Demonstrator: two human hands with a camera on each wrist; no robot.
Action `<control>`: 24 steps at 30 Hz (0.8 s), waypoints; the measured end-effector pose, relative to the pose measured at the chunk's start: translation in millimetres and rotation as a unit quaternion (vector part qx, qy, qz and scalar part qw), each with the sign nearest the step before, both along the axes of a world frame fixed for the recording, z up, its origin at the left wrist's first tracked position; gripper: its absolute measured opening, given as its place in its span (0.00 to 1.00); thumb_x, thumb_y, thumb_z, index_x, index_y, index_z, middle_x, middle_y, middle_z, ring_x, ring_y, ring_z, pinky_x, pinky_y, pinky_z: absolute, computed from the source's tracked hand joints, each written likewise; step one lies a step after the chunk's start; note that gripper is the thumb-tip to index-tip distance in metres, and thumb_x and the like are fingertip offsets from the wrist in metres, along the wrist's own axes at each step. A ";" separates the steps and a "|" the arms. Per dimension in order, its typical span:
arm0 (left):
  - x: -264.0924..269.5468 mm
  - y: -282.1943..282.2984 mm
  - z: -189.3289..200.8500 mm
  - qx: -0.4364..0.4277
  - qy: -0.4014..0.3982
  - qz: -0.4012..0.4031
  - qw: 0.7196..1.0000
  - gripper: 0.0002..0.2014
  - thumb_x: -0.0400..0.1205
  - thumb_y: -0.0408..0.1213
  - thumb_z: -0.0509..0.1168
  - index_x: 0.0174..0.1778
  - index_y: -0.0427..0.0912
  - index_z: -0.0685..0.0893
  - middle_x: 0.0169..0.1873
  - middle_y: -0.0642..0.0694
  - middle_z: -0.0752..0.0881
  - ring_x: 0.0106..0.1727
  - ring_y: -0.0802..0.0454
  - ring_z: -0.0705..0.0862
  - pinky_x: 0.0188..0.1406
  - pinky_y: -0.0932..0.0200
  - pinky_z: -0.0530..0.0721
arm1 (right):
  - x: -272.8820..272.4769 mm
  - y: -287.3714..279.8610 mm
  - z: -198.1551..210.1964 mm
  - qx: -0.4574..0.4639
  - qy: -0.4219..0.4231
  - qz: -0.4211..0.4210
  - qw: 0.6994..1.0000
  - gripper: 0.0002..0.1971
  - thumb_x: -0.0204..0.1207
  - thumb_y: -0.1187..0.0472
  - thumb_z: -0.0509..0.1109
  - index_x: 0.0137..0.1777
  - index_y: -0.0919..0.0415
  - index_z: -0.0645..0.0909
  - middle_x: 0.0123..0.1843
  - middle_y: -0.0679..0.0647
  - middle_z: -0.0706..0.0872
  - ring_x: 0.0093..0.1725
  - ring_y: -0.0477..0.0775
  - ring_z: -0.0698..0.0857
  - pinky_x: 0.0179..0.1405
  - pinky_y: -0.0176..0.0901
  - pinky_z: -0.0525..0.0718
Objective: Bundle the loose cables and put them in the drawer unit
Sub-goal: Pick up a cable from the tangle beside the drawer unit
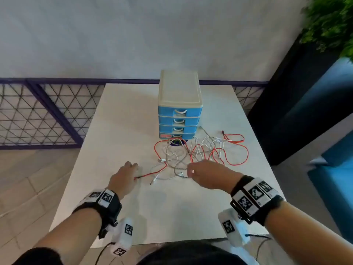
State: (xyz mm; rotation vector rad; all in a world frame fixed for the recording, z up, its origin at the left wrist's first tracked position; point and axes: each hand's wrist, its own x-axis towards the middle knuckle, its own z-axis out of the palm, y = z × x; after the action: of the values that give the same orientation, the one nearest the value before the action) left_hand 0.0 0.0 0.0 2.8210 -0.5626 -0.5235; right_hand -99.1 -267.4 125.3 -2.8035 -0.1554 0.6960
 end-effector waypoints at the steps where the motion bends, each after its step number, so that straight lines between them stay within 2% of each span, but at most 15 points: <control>1: -1.6 1.0 -0.7 0.007 -0.006 0.011 1.000 0.15 0.81 0.40 0.61 0.63 0.45 0.74 0.59 0.43 0.73 0.61 0.42 0.77 0.46 0.46 0.81 | 3.2 2.8 2.4 0.017 -0.013 0.005 1.000 0.12 0.84 0.56 0.54 0.57 0.53 0.79 0.57 0.58 0.85 0.56 0.61 0.83 0.45 0.45 0.74; 3: -3.9 6.4 -7.5 0.000 -0.011 0.053 0.999 0.13 0.81 0.42 0.62 0.61 0.46 0.77 0.56 0.44 0.74 0.60 0.43 0.78 0.47 0.46 0.82 | 6.4 7.2 9.3 0.035 -0.027 0.021 0.999 0.12 0.85 0.55 0.55 0.57 0.53 0.80 0.56 0.56 0.85 0.55 0.59 0.82 0.45 0.45 0.75; 6: -6.8 6.2 -7.8 -0.027 0.007 0.071 0.997 0.04 0.79 0.40 0.63 0.48 0.48 0.80 0.47 0.47 0.76 0.52 0.44 0.81 0.48 0.47 0.82 | 10.4 8.5 13.6 0.057 -0.028 0.032 0.997 0.12 0.84 0.56 0.56 0.57 0.53 0.82 0.57 0.55 0.86 0.56 0.58 0.83 0.50 0.47 0.79; 7: -5.7 4.8 -2.1 -0.044 0.020 0.073 0.996 0.01 0.78 0.38 0.63 0.43 0.49 0.78 0.45 0.48 0.78 0.50 0.44 0.82 0.47 0.48 0.82 | 12.4 6.8 12.9 0.062 -0.033 0.031 0.997 0.13 0.84 0.58 0.57 0.58 0.53 0.82 0.58 0.55 0.86 0.57 0.57 0.83 0.52 0.46 0.79; 9: -1.8 -3.5 16.7 -0.090 0.025 0.070 0.993 0.04 0.78 0.38 0.64 0.39 0.50 0.77 0.42 0.49 0.82 0.46 0.45 0.83 0.43 0.52 0.82 | 18.1 5.4 9.5 0.077 -0.063 0.025 0.995 0.14 0.84 0.60 0.57 0.62 0.53 0.82 0.62 0.54 0.85 0.62 0.55 0.81 0.58 0.44 0.77; 11: -0.4 -20.0 49.0 -0.159 0.012 0.051 0.986 0.04 0.77 0.39 0.66 0.37 0.52 0.80 0.38 0.53 0.84 0.39 0.53 0.81 0.40 0.55 0.80 | 26.9 8.8 3.2 0.114 -0.093 0.005 0.989 0.16 0.85 0.60 0.58 0.69 0.53 0.78 0.69 0.54 0.81 0.69 0.53 0.78 0.68 0.47 0.74; 14: -3.6 -53.6 109.9 -0.317 -0.003 0.013 0.948 0.05 0.76 0.41 0.71 0.35 0.52 0.82 0.33 0.54 0.84 0.32 0.59 0.77 0.37 0.64 0.77 | 38.1 22.9 -0.4 0.207 -0.111 -0.015 0.972 0.22 0.84 0.57 0.62 0.78 0.56 0.69 0.77 0.54 0.75 0.75 0.52 0.73 0.75 0.42 0.67; 15: -3.4 -63.7 126.1 -0.368 -0.008 0.016 0.930 0.05 0.76 0.42 0.72 0.36 0.50 0.83 0.33 0.53 0.84 0.33 0.59 0.78 0.37 0.65 0.77 | 42.9 27.4 -3.6 0.245 -0.128 -0.021 0.961 0.21 0.84 0.58 0.63 0.75 0.59 0.71 0.74 0.56 0.78 0.73 0.52 0.76 0.72 0.40 0.70; 16: -0.9 -72.4 138.2 -0.415 -0.012 0.031 0.909 0.06 0.76 0.43 0.72 0.37 0.48 0.83 0.36 0.52 0.85 0.36 0.59 0.80 0.39 0.65 0.78 | 46.1 32.4 -3.2 0.278 -0.154 -0.031 0.948 0.15 0.84 0.60 0.63 0.69 0.62 0.76 0.67 0.58 0.84 0.66 0.53 0.81 0.66 0.38 0.74; 17: 1.6 -79.7 146.6 -0.460 -0.006 0.054 0.886 0.07 0.76 0.45 0.72 0.37 0.48 0.83 0.38 0.50 0.85 0.40 0.57 0.82 0.42 0.64 0.80 | 48.2 36.5 0.1 0.313 -0.173 -0.054 0.932 0.08 0.84 0.63 0.61 0.58 0.62 0.79 0.57 0.60 0.89 0.56 0.54 0.86 0.57 0.37 0.77; 18: 4.5 -85.5 150.3 -0.503 0.016 0.081 0.860 0.07 0.76 0.47 0.71 0.39 0.49 0.82 0.41 0.48 0.85 0.43 0.55 0.83 0.45 0.62 0.81 | 50.9 39.3 5.0 0.357 -0.186 -0.089 0.911 0.07 0.85 0.65 0.59 0.49 0.58 0.78 0.46 0.60 0.90 0.46 0.53 0.87 0.51 0.37 0.79; 19: 4.6 -90.2 154.1 -0.543 0.050 0.097 0.833 0.10 0.75 0.51 0.71 0.42 0.50 0.81 0.44 0.48 0.85 0.46 0.53 0.84 0.48 0.59 0.82 | 53.7 40.8 8.5 0.400 -0.195 -0.128 0.886 0.12 0.86 0.65 0.57 0.44 0.54 0.77 0.36 0.58 0.87 0.37 0.52 0.86 0.46 0.39 0.81; 21: 3.8 -97.4 150.8 -0.586 0.132 0.094 0.794 0.20 0.73 0.59 0.69 0.54 0.54 0.76 0.50 0.49 0.87 0.51 0.54 0.85 0.57 0.55 0.81 | 58.5 39.9 19.2 0.502 -0.193 -0.221 0.814 0.16 0.88 0.65 0.53 0.40 0.53 0.76 0.26 0.54 0.76 0.25 0.51 0.79 0.33 0.40 0.84; 23: -5.8 -102.0 140.5 -0.567 0.218 0.042 0.793 0.25 0.77 0.57 0.66 0.65 0.55 0.67 0.50 0.52 0.87 0.52 0.60 0.85 0.63 0.59 0.79 | 65.4 34.4 29.0 0.588 -0.175 -0.298 0.732 0.16 0.89 0.62 0.51 0.41 0.58 0.75 0.24 0.52 0.66 0.19 0.47 0.68 0.18 0.37 0.73; 24: -11.5 -104.5 132.6 -0.551 0.262 0.003 0.792 0.21 0.79 0.52 0.65 0.66 0.53 0.68 0.49 0.53 0.87 0.52 0.61 0.84 0.62 0.62 0.78 | 68.2 30.9 33.6 0.628 -0.156 -0.323 0.691 0.16 0.89 0.59 0.51 0.41 0.58 0.74 0.24 0.50 0.63 0.18 0.45 0.64 0.16 0.35 0.65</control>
State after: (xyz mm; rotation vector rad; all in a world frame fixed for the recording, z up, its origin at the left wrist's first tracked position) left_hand -11.5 -104.5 132.6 1.4768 -0.4930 -0.6467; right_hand -30.9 -236.4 158.9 -1.3958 0.2274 -0.1283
